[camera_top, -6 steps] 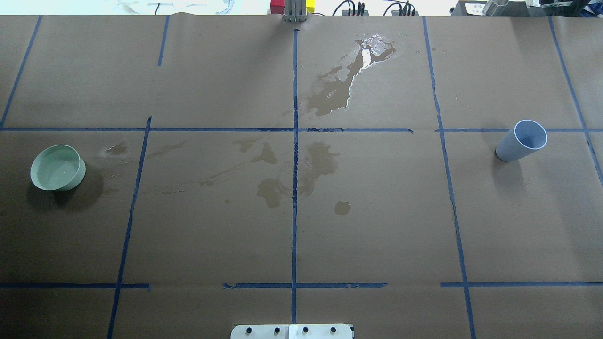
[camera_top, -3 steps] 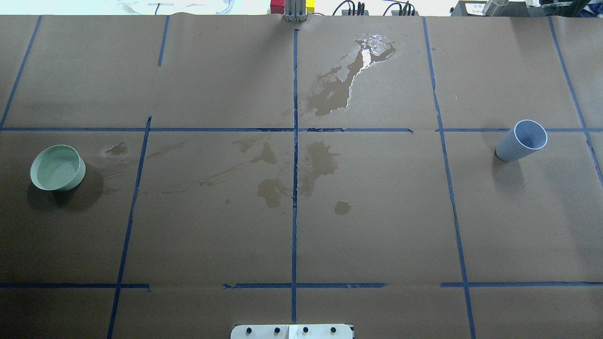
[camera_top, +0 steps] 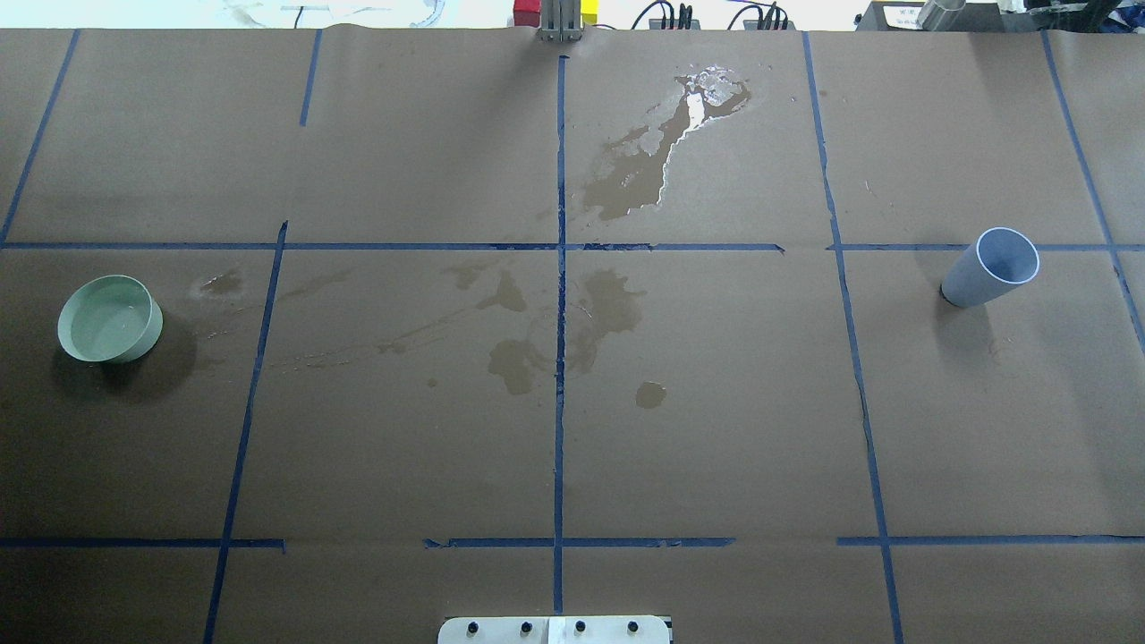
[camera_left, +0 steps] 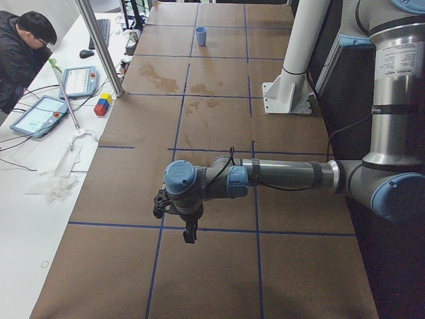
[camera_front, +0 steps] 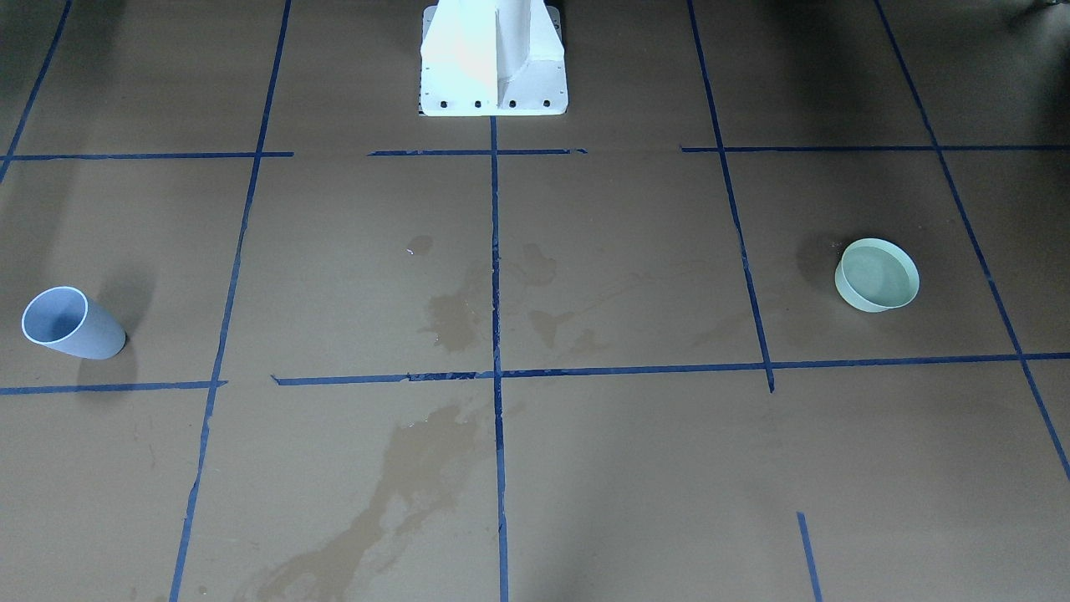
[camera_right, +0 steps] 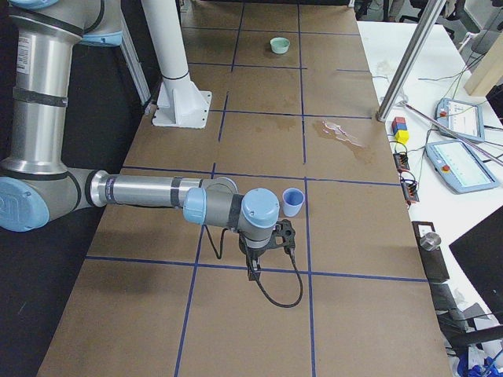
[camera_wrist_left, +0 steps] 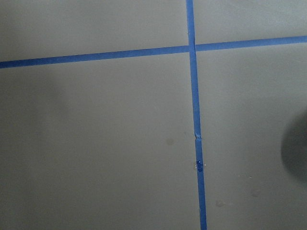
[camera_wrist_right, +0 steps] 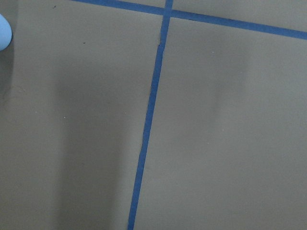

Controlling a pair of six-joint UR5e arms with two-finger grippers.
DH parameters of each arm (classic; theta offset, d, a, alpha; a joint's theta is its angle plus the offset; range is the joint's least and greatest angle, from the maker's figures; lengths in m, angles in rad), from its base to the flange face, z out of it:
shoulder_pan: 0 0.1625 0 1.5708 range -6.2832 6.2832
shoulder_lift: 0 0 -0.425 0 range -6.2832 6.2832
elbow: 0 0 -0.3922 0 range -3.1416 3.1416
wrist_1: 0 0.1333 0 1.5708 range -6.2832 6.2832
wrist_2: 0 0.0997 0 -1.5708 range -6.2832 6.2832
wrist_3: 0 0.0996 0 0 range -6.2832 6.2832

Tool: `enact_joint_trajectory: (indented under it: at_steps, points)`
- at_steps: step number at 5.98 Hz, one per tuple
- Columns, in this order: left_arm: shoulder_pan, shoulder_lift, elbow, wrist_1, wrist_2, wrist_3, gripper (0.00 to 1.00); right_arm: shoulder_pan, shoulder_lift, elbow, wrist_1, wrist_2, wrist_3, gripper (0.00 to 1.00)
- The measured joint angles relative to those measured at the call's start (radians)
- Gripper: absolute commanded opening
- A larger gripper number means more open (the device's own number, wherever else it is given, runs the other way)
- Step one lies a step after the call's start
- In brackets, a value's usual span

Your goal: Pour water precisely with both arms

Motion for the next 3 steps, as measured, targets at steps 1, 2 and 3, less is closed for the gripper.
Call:
enact_joint_trajectory:
  at_steps: [1,2,3]
  points:
    - [0.000,0.000,-0.001,-0.001,0.000,0.000,1.00,-0.001,0.003,0.002,0.000,0.001,0.003,1.00]
    - [0.000,0.000,-0.001,-0.001,-0.001,0.000,1.00,-0.001,0.003,0.007,0.000,0.005,0.005,1.00]
    - [0.000,0.000,-0.001,-0.001,-0.001,0.000,1.00,-0.001,0.003,0.009,0.000,0.009,0.006,1.00]
